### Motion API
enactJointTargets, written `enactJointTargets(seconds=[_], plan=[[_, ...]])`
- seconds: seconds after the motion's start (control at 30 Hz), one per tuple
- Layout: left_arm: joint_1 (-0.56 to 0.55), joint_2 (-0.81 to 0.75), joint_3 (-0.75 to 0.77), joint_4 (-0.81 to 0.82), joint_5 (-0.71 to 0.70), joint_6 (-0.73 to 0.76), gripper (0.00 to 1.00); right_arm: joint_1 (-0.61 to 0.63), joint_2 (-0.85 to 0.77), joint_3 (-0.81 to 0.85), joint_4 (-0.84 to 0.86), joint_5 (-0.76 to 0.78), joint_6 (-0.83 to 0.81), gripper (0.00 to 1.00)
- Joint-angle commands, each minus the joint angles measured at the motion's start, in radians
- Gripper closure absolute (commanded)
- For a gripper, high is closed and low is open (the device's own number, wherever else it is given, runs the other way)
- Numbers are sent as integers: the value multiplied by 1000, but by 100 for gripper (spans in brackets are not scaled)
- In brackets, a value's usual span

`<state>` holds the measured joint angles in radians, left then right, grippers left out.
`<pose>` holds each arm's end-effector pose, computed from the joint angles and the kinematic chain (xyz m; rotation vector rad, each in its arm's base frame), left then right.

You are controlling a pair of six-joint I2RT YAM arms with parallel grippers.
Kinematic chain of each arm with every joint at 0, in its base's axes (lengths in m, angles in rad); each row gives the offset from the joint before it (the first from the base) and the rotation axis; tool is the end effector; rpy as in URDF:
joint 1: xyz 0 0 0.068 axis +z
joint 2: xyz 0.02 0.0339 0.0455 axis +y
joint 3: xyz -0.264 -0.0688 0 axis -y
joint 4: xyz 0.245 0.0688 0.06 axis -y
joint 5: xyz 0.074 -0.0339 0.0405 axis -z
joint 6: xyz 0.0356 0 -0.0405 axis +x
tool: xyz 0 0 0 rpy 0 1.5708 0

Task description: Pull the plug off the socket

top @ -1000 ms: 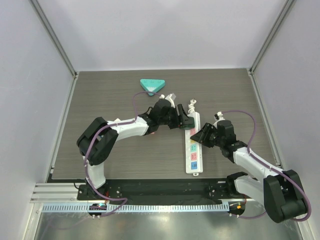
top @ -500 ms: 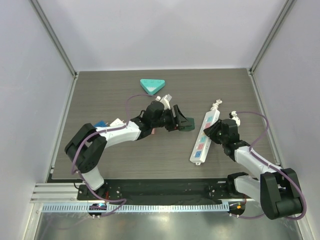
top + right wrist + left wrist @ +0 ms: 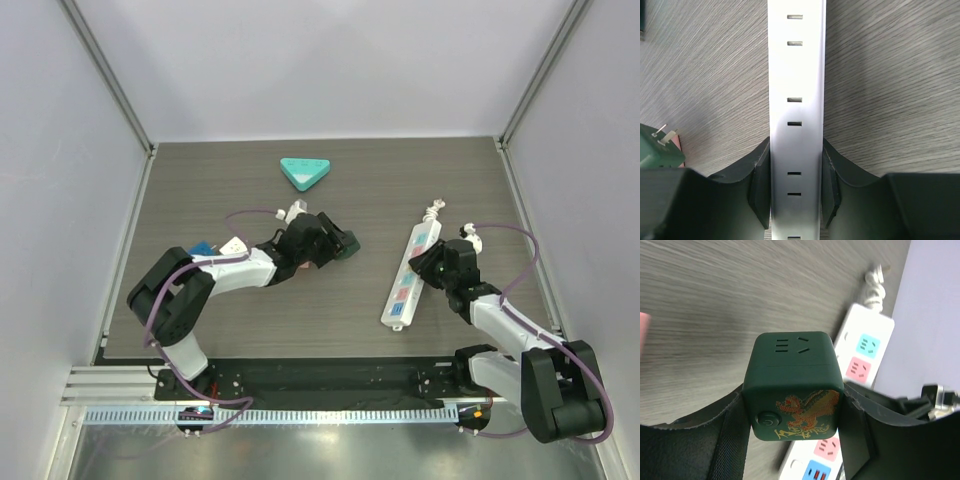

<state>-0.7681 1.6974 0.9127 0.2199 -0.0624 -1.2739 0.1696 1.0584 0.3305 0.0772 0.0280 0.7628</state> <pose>0.2616 -0.2496 0.1861 -0.6281 2.2689 -1.0659 0.1979 0.0329 0.1590 0.6768 2.1607 0.4760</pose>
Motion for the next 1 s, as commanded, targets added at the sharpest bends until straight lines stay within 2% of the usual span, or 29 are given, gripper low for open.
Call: enactJointTargets(seconds=[0.0,0.1,0.47,0.57,0.7,0.97], plan=[[1,-13,-24,82,-140,-88,91,-5,3,-28,-93,50,-54,99],[-3,7,-3,53,-166,-107,85,-7,0,-28,-91,44,-59,99],[-22,102,26,61,-217,-131,84,-5,-8,-33,-83,24,-68,99],[-26,117,34,62,-226,-113,81,-5,-18,-36,-82,16,-72,99],[-30,113,6,64,-226,-114,60,-5,-23,-38,-82,9,-77,99],[-30,62,-35,58,-218,-96,41,-5,-14,-36,-82,-5,-80,99]])
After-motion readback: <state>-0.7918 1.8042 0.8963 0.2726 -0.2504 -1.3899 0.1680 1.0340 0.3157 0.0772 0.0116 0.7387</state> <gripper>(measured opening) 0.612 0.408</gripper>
